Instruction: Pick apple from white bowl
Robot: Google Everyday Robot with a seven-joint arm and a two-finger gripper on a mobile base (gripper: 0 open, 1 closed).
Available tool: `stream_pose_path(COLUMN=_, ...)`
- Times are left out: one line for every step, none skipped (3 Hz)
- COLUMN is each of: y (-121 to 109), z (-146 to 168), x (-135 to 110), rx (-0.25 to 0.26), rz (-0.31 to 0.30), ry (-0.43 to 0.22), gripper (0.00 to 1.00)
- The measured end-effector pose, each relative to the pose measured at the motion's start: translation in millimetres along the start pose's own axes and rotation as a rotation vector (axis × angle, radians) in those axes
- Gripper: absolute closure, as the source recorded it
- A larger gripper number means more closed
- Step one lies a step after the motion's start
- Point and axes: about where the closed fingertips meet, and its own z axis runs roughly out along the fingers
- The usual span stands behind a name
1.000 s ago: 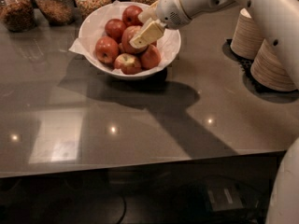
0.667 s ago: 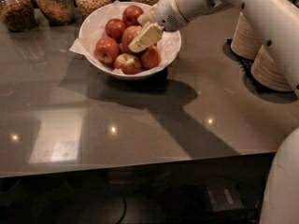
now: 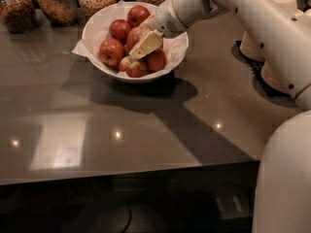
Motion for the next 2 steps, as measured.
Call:
stream_pose_path(y=0.3, z=3.9, x=-1.3, rx=-0.006, rz=-0.004, ry=-0.002, gripper=0.36)
stream_pose_path(y=0.6, z=4.5, x=-1.3, rx=-0.007, rz=-0.004, ry=-0.002, gripper=0.55)
